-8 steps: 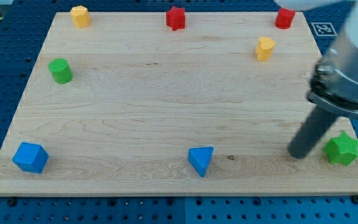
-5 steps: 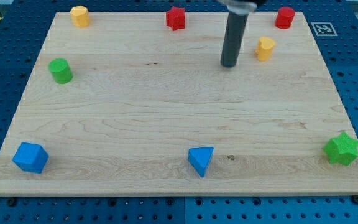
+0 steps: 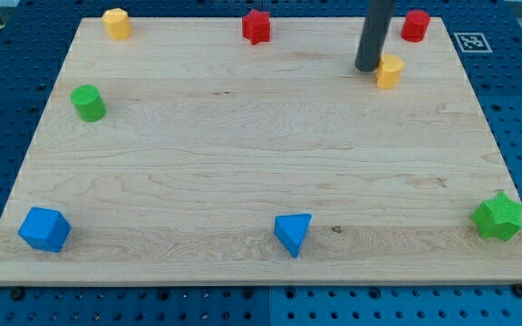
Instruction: Push the yellow heart to the right center
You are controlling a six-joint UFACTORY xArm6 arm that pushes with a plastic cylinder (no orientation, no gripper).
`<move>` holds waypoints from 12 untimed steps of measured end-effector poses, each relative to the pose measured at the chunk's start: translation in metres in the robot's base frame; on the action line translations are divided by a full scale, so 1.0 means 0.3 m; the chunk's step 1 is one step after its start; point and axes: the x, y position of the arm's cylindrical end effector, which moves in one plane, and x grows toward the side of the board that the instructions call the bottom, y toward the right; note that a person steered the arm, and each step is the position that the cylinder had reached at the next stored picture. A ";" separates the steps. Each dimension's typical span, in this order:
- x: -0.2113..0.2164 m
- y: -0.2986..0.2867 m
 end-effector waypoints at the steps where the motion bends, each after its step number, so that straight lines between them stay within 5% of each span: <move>1: 0.020 0.111; 3: 0.021 0.270; 9: 0.219 0.259; 11: 0.112 -0.060; 12: 0.180 -0.307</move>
